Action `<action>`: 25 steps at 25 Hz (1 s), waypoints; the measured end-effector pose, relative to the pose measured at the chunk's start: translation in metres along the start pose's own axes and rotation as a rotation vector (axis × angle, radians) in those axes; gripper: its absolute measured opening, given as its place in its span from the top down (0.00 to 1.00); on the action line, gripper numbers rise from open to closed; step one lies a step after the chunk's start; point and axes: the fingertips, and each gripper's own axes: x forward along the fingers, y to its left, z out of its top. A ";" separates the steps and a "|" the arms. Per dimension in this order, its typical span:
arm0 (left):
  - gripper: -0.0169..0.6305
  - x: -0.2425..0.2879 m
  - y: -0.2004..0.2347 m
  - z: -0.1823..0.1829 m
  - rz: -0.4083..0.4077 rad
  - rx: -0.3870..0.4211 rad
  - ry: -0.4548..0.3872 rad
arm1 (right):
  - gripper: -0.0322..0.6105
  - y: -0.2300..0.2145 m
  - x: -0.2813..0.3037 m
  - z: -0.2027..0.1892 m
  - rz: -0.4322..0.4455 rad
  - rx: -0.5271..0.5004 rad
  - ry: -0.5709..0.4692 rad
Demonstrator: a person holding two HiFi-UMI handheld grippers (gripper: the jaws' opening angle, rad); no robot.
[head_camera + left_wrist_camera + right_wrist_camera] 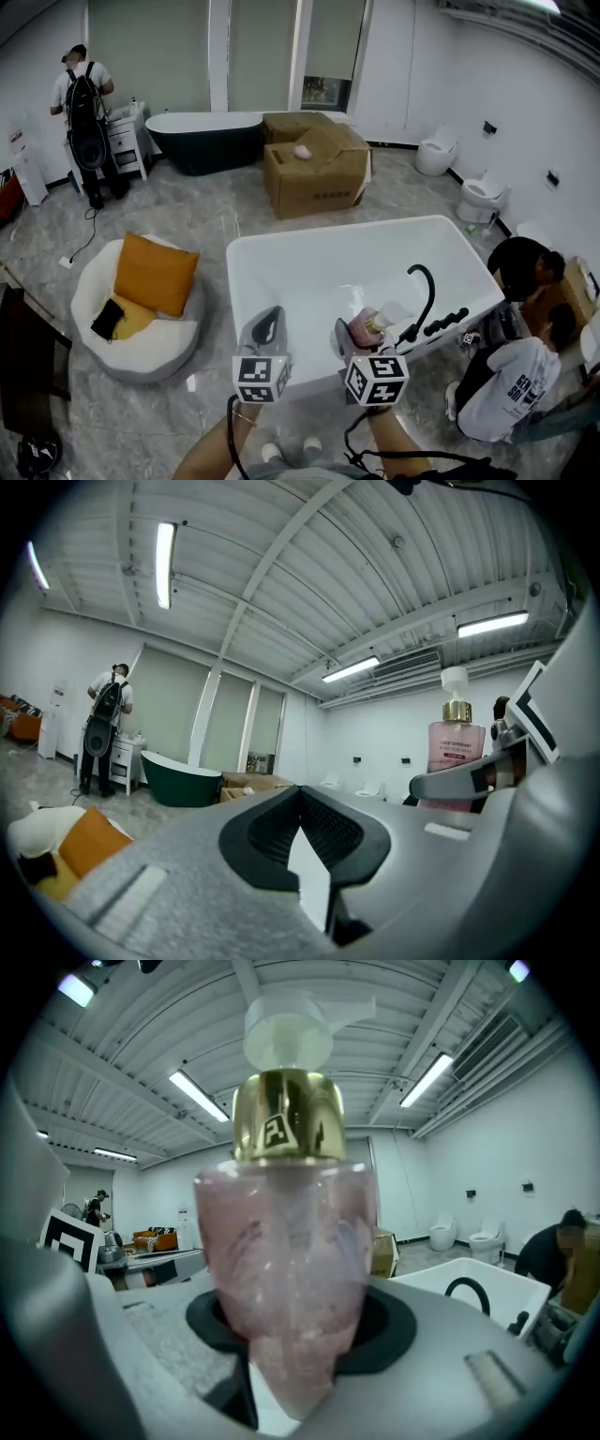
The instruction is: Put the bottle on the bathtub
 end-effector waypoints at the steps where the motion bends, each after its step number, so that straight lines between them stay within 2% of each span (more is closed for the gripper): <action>1: 0.96 0.000 0.002 0.001 0.014 0.001 -0.005 | 0.62 -0.001 0.000 0.001 0.006 -0.003 -0.003; 9: 0.96 -0.002 0.009 -0.031 0.083 -0.014 0.046 | 0.62 -0.005 0.014 -0.013 0.052 -0.012 0.027; 21: 0.96 -0.004 0.012 -0.112 0.117 -0.059 0.147 | 0.62 -0.004 0.031 -0.083 0.100 -0.006 0.103; 25: 0.96 -0.004 0.013 -0.136 0.119 -0.050 0.170 | 0.62 -0.007 0.032 -0.114 0.114 0.004 0.130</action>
